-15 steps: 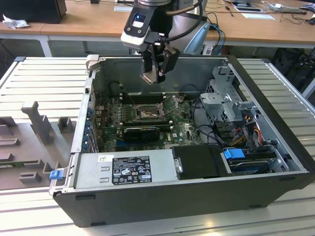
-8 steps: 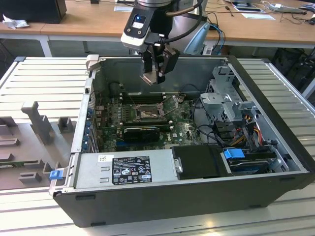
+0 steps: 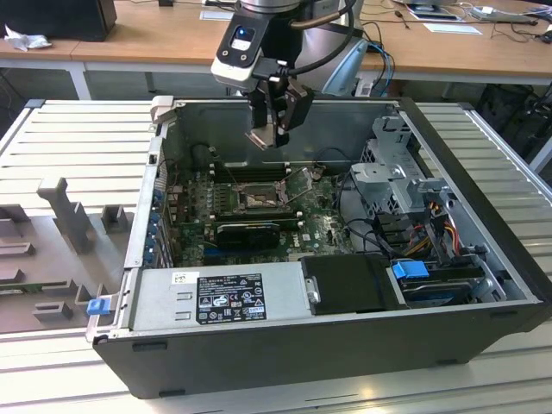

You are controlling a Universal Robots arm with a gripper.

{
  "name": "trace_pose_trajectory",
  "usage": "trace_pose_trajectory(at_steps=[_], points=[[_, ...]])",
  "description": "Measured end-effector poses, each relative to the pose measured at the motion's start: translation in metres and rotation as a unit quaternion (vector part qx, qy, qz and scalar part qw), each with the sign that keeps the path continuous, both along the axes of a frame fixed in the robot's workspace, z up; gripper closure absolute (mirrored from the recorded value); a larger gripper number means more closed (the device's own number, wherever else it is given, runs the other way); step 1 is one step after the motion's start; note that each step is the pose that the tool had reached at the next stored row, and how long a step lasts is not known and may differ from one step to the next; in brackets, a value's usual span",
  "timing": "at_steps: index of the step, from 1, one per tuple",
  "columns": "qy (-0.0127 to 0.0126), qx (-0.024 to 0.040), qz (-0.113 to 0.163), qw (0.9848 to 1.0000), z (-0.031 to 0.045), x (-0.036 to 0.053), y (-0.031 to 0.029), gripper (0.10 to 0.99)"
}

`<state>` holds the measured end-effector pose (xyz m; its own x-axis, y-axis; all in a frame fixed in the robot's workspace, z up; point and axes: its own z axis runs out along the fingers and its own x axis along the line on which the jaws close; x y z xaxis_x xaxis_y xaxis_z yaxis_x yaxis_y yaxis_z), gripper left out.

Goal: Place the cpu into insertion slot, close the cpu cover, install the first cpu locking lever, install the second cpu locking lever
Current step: 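Place the cpu into insertion slot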

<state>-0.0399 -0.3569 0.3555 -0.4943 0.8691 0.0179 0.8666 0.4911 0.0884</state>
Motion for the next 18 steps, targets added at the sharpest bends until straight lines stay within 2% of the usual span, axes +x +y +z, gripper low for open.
trace_pose_trajectory(at_steps=[4, 8, 12, 18], points=[[0.0000, 0.0000, -0.014, 0.9999, -0.0003, 0.0000, 0.0000, 0.557], [0.0000, 0.0000, -0.040, 0.9992, -0.0005, 0.0000, 0.0000, 0.557], [0.0000, 0.0000, -0.065, 0.9979, -0.0007, 0.0000, 0.0000, 0.557], [0.0000, 0.0000, -0.098, 0.9951, -0.0009, 0.0000, 0.0000, 0.557]])
